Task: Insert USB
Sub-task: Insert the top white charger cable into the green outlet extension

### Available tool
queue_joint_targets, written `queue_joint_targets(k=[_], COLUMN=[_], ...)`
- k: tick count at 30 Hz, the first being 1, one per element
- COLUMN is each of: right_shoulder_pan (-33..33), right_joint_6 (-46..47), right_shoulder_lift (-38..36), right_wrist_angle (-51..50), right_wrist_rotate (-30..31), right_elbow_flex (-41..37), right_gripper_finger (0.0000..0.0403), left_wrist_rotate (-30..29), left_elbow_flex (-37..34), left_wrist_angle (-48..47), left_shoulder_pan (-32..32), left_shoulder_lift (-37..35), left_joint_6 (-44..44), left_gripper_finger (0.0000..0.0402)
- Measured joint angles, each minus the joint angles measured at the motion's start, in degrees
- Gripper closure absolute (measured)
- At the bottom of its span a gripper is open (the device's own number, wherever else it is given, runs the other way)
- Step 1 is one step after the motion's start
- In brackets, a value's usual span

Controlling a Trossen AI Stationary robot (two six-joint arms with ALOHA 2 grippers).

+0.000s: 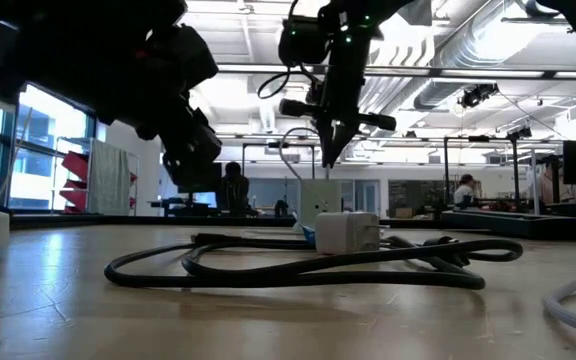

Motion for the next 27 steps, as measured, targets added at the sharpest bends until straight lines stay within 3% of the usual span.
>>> queue_joint_targets(k=[9, 20, 27], right_shoulder_pan=[0.8, -2.3, -3.4], right_joint_6=[0.3, -3.7, -4.1], right_shoulder_lift=[0.1, 0.3, 0.3], right_wrist_angle=[-0.9, -2.2, -2.7], right_wrist_rotate=[-0.4, -7.0, -8.2], right_elbow_flex=[0.0, 2.5, 2.6], right_gripper_finger=[0.0403, 0.0403, 0.0403], left_wrist_rotate=[0.0, 0.0, 0.0], left_elbow_flex=[0.0, 0.0, 0.0], left_wrist_angle=[1.9, 3.0, 3.1], left_shoulder_pan=[0.0, 0.0, 0.0], left_shoulder_lift=[-0.1, -0.1, -0.1], left_joint_6=[3.0, 4.5, 4.4], left_gripper_finger=[0.0332, 0.0332, 0.0332])
